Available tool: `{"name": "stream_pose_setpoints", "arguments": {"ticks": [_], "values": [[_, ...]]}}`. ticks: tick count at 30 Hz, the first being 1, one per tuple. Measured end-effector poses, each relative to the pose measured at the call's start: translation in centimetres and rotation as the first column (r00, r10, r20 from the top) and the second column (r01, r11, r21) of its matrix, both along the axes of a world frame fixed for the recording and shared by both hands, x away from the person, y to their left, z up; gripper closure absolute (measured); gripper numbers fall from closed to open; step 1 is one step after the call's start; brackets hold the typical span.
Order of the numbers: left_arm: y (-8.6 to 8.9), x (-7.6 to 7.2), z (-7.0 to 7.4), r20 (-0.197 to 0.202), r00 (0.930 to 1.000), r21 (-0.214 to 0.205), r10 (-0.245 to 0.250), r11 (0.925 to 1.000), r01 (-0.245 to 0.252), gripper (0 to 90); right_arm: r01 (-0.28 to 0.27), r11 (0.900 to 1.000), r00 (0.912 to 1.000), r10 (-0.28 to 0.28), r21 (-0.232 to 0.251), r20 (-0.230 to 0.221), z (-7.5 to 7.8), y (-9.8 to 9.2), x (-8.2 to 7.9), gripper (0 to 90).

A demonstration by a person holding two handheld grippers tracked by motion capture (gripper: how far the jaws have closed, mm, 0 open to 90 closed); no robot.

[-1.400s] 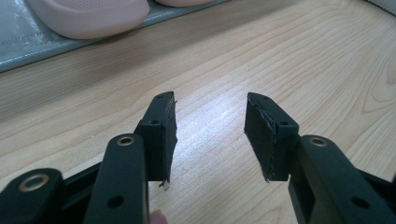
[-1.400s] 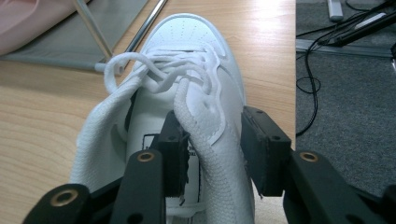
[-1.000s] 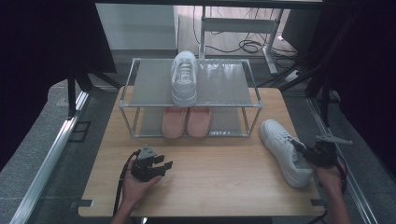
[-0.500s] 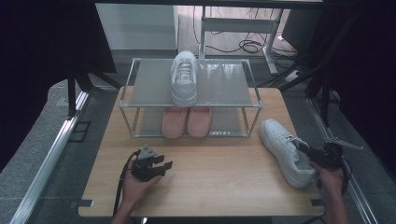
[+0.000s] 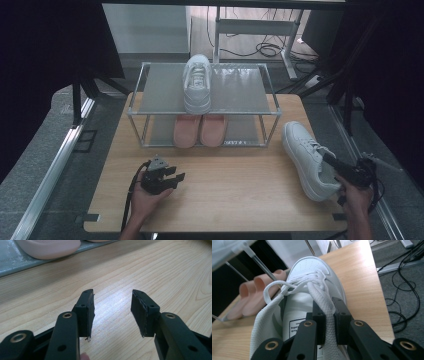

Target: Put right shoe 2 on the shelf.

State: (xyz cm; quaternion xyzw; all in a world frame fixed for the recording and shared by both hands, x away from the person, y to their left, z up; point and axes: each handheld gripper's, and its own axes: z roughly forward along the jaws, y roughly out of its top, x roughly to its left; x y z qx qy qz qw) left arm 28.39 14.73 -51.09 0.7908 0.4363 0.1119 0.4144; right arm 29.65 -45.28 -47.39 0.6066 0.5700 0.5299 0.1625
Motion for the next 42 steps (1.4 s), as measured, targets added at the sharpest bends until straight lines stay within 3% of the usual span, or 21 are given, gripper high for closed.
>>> {"name": "stream_pose_setpoints", "arguments": {"ticks": [8, 11, 19, 30, 38, 42], "values": [[0.0, 0.0, 0.0, -0.001, 1.0000, -0.005, -0.002, 1.0000, 0.002, 54.1, 0.012, 0.9951, 0.9985, -0.017, 0.098, 0.051, 1.1, 0.2, -1.0, 82.2], [-0.1, 0.0, 0.0, -0.002, 1.0000, -0.006, -0.001, 1.0000, 0.001, 54.1, 0.008, 0.9936, 0.9978, -0.015, 0.113, 0.065, 1.6, 0.3, -1.3, 82.2], [0.0, 0.0, 0.1, 0.000, 1.0000, -0.007, -0.001, 1.0000, 0.001, 54.1, 0.002, 0.9785, 0.9874, -0.034, 0.206, 0.154, 3.5, 1.3, -2.1, 82.2], [-0.2, 0.0, -0.1, -0.003, 1.0000, -0.004, -0.008, 1.0000, 0.008, 54.1, -0.003, 0.9655, 0.9731, -0.057, 0.260, 0.223, 6.2, 2.3, -2.6, 82.2], [-0.2, 0.0, -0.1, -0.003, 1.0000, -0.004, -0.009, 1.0000, 0.009, 54.1, -0.029, 0.9616, 0.9593, -0.050, 0.273, 0.278, 8.3, 3.6, -2.2, 82.2], [-0.2, 0.0, 0.0, -0.001, 0.9999, -0.004, -0.010, 0.9999, 0.010, 54.1, -0.044, 0.9597, 0.9564, -0.040, 0.278, 0.289, 9.1, 4.4, -1.9, 82.2]]}}
